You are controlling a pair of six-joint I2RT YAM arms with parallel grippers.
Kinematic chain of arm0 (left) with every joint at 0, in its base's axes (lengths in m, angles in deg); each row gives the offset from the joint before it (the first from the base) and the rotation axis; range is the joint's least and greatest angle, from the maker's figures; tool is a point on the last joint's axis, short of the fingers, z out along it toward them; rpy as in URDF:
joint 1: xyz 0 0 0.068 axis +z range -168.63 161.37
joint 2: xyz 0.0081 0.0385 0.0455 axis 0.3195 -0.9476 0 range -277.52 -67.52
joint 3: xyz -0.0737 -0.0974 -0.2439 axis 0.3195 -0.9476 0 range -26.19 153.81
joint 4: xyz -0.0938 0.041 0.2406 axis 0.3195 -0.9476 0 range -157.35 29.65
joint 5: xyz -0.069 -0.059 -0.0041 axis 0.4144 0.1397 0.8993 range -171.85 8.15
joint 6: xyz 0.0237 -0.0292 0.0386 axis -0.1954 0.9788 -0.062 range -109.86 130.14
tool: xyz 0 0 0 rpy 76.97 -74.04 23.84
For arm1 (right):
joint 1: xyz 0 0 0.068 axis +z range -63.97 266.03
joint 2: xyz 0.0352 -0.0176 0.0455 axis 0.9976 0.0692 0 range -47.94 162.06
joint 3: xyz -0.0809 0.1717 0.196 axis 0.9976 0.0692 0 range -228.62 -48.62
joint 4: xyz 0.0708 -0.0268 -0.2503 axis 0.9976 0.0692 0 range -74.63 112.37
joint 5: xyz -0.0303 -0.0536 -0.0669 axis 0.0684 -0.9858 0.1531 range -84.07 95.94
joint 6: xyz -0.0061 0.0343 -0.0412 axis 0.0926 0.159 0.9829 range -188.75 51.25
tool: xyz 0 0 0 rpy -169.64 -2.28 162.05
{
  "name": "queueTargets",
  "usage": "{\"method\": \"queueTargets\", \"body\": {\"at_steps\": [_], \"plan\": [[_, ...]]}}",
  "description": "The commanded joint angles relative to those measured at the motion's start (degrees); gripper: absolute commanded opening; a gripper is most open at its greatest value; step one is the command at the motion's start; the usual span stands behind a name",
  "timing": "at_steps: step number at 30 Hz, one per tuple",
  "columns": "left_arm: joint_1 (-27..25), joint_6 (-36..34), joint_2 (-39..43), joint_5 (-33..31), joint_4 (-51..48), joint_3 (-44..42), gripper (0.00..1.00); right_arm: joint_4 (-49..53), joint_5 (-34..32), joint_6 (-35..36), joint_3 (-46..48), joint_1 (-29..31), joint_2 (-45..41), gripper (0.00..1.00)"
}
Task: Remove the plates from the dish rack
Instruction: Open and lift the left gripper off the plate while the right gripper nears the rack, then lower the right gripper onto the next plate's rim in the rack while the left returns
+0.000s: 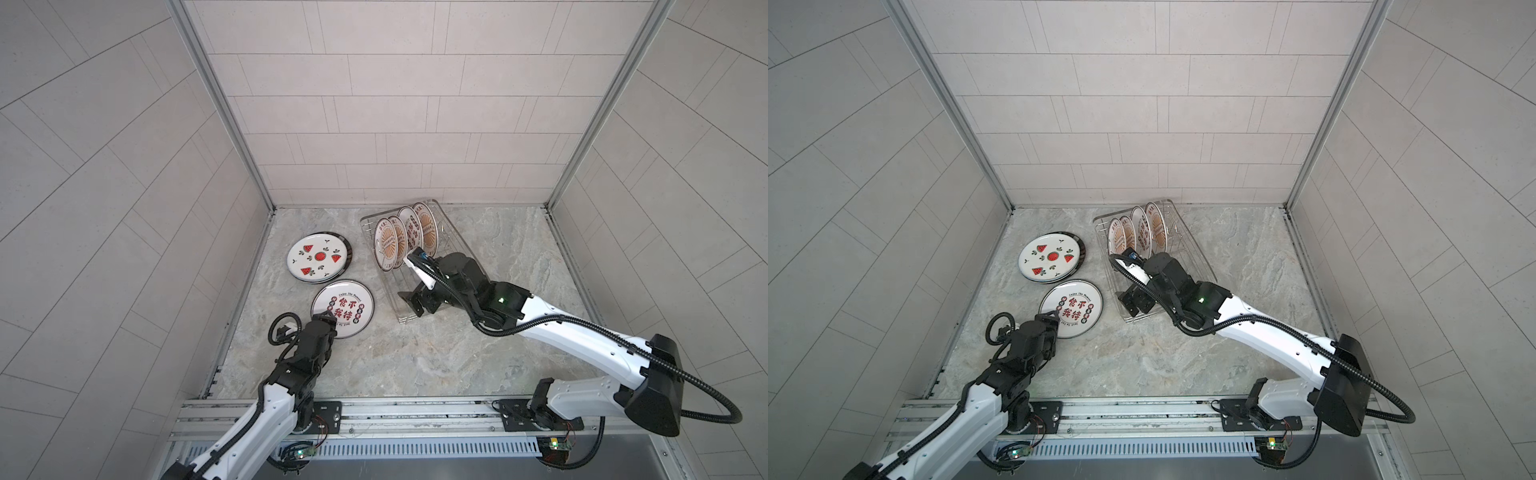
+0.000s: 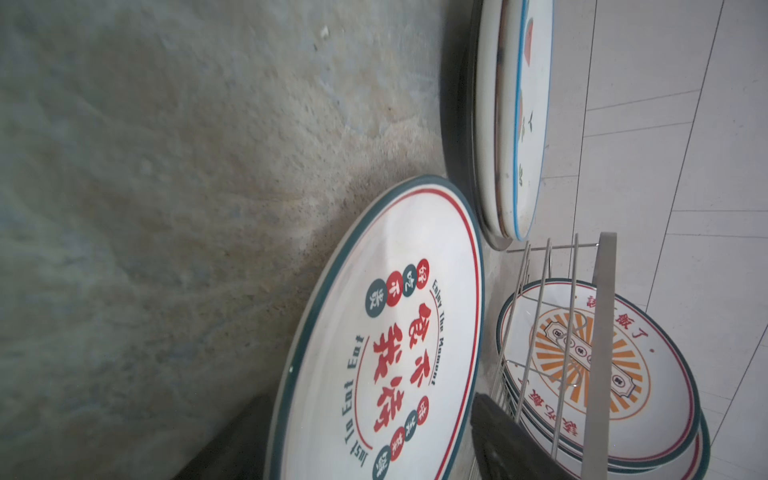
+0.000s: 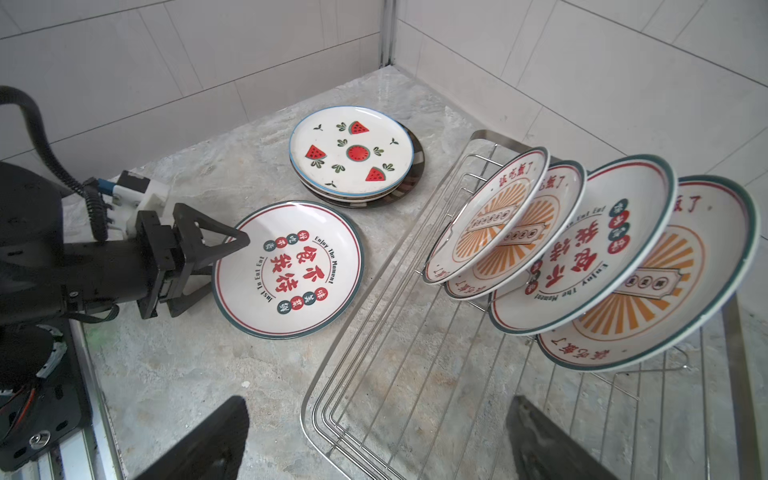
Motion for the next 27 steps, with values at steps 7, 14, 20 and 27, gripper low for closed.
{"method": "queueTargets", "body": {"at_steps": [7, 14, 20, 27], "plan": [[1.0, -2.2, 13.9, -14.3, -22.4, 2.8, 0.93, -7.8, -5.4, -6.7, 3.2, -3.7, -7.5, 1.00], [1.0, -9.2, 29.0, -20.6, -33.0, 6.6, 1.00, -5.0, -15.5, -7.5, -1.2, -6.0, -4.4, 0.99], [1.0, -10.8, 30.0, -17.6, -28.7, 6.7, 1.00, -3.6, -15.1, -7.3, -5.9, -6.9, 1.0, 1.00], [0.9, -28.6, 18.7, 2.0, 7.7, 3.9, 1.00, -1.7, -14.8, -10.0, -12.3, -9.6, 8.4, 1.00]]}}
